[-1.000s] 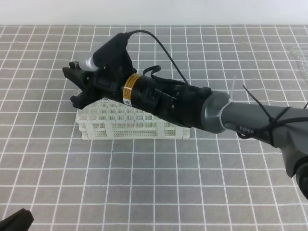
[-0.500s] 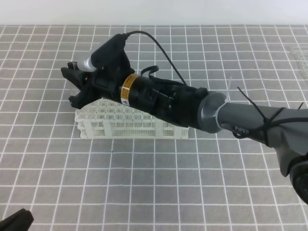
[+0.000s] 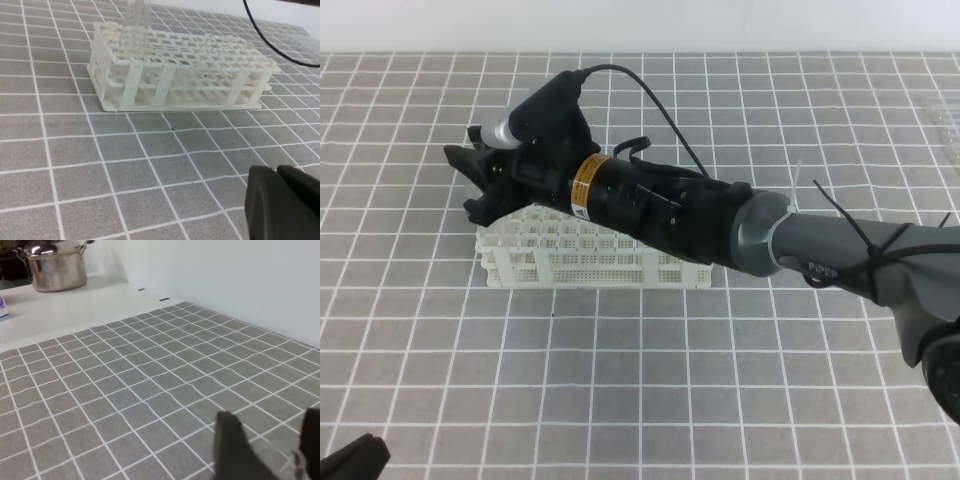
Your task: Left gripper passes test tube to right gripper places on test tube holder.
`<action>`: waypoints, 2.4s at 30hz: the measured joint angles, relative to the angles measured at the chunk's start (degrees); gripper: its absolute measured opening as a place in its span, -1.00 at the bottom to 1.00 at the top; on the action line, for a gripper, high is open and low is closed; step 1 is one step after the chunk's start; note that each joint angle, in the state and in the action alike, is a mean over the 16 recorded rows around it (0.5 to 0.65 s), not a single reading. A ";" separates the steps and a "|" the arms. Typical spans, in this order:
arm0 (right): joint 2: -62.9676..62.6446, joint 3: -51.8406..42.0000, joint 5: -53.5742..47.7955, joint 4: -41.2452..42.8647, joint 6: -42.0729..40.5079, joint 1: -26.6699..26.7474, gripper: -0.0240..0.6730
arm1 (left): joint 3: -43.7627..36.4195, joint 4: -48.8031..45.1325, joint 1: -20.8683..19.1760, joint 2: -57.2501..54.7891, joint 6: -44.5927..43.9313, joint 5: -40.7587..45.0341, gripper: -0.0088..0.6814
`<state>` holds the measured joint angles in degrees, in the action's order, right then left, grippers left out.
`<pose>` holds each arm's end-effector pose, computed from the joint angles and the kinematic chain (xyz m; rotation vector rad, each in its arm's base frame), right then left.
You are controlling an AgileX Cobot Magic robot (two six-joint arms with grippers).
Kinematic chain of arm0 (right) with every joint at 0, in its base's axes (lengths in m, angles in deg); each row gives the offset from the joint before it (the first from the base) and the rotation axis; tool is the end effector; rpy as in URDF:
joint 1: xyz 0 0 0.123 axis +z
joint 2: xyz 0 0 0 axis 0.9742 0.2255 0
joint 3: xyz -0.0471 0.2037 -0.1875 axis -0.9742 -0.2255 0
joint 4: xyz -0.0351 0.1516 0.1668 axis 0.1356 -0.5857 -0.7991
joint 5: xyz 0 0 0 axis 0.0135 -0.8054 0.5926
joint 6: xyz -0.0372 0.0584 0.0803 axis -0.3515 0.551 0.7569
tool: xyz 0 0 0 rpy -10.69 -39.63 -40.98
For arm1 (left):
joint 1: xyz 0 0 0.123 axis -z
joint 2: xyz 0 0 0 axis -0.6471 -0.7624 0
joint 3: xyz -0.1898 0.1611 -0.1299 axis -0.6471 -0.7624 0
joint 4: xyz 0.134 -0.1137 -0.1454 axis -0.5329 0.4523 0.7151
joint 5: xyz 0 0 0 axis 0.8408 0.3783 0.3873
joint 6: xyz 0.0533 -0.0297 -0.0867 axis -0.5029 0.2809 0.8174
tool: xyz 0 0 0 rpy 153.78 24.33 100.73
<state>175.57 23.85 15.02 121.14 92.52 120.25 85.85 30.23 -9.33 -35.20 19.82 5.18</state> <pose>0.3498 0.3738 0.2476 -0.8133 1.4837 0.8609 0.0432 -0.0238 0.1824 0.2477 1.7927 -0.5544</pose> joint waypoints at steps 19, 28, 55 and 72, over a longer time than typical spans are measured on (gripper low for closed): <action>-5.48 -0.20 -3.87 12.02 8.99 0.00 -0.10 | 0.09 0.02 -0.01 0.04 -0.02 0.09 -0.98; -15.40 -2.47 -0.69 41.34 36.52 -0.84 -0.58 | 0.04 0.01 0.00 0.02 -0.01 0.04 -0.98; -73.28 -55.40 -25.56 56.85 52.85 -4.73 -0.97 | 0.04 -0.01 -0.01 0.04 -0.01 1.04 -0.98; -89.96 -75.22 -32.14 56.00 56.47 -16.48 -0.97 | -0.04 -0.04 0.00 0.00 0.00 0.99 -0.98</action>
<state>85.61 -51.37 -17.12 177.14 148.99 103.77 85.81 30.19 -9.33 -35.20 19.82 6.17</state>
